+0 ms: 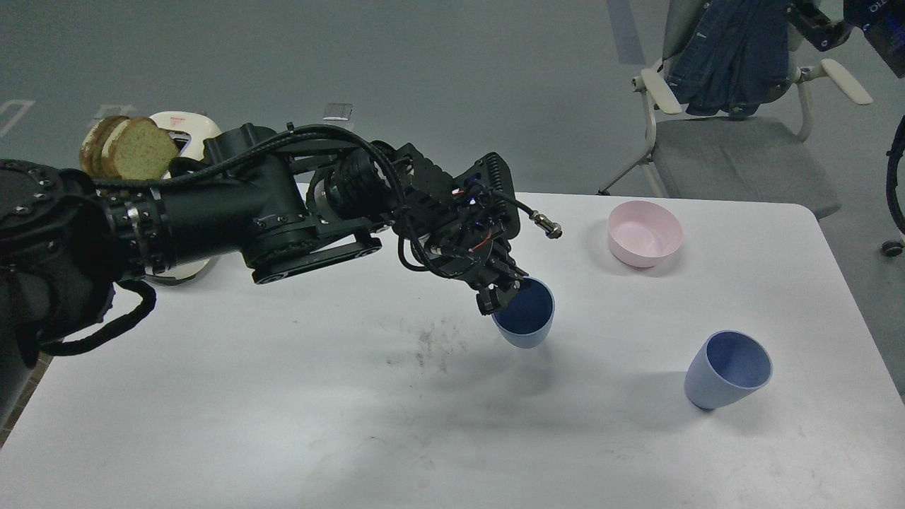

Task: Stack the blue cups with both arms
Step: 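Set the blue cup upright on the table and open the left gripper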

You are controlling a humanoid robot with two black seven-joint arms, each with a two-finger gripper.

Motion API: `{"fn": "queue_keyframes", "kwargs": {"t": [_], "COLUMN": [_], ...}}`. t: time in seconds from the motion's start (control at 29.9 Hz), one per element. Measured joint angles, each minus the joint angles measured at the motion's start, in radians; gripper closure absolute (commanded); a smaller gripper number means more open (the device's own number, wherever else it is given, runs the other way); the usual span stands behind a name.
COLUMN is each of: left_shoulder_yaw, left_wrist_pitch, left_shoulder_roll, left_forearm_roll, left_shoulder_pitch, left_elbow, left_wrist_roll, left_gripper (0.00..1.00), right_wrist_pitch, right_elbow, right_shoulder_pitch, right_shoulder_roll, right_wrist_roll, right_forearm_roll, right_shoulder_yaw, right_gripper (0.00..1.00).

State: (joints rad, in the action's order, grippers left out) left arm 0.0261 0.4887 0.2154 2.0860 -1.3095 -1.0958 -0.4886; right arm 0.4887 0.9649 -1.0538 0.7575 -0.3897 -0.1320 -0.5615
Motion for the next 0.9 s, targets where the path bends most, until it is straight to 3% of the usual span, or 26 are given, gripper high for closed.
{"fn": "queue_keyframes", "kwargs": {"t": [0.64,0.7,0.77,0.8,0.84,0.9], "left_shoulder_yaw": [0.002,0.002,0.002,0.002,0.001,0.001], "left_wrist_pitch": [0.000,0.000,0.000,0.000,0.000,0.000], "left_shoulder_roll": [0.009,0.009,0.009,0.010,0.010,0.010], "left_forearm_roll": [-0.055,-0.055,-0.055,-0.055,-0.055,-0.055], "left_shoulder_pitch": [0.070,0.070,0.070,0.070,0.070,0.070], "left_elbow": [0.001,0.002,0.002,0.002,0.002,0.002], "left_wrist_roll": [0.000,0.000,0.000,0.000,0.000,0.000], "left_gripper": [0.99,0.82,0.55,0.55,0.47,0.41], "right_wrist_pitch": [0.000,0.000,0.000,0.000,0.000,0.000], "right_elbow": [0.002,0.002,0.002,0.003,0.003,0.003], "right_shoulder_pitch": [0.019,0.022,0.024,0.025,0.026,0.026], "right_shoulder_roll": [0.011,0.015,0.016,0.017,0.017,0.019], "right_wrist_roll": [0.000,0.000,0.000,0.000,0.000,0.000], "right_forearm_roll": [0.000,0.000,0.000,0.000,0.000,0.000], "right_shoulder_yaw": [0.000,0.000,0.000,0.000,0.000,0.000], "right_gripper": [0.00,0.00,0.00,0.00,0.00,0.00]}}
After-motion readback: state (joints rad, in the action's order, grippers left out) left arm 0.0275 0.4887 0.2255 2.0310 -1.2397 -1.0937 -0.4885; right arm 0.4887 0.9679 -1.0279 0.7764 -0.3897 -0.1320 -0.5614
